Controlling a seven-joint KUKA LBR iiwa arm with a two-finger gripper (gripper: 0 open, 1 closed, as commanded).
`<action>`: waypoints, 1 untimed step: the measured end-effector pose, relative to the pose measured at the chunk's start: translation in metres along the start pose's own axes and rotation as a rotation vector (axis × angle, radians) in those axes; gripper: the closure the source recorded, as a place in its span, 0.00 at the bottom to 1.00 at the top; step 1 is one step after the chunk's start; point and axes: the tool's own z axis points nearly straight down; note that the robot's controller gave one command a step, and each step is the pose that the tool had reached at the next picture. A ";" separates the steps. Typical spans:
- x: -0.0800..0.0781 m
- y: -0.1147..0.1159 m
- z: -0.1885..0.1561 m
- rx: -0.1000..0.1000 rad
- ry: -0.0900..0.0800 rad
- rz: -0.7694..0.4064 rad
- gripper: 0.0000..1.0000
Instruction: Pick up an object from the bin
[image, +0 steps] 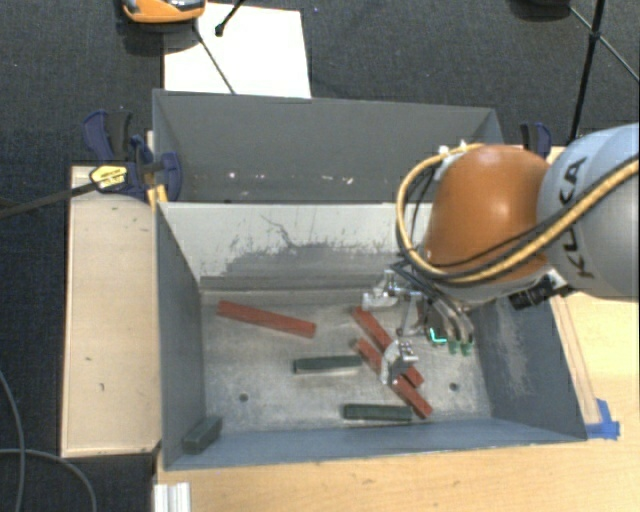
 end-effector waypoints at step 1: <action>-0.002 0.000 -0.004 0.000 -0.008 0.002 0.00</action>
Offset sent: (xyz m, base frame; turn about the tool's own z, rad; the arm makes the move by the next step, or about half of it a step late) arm 0.0220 0.0171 -0.1353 0.0275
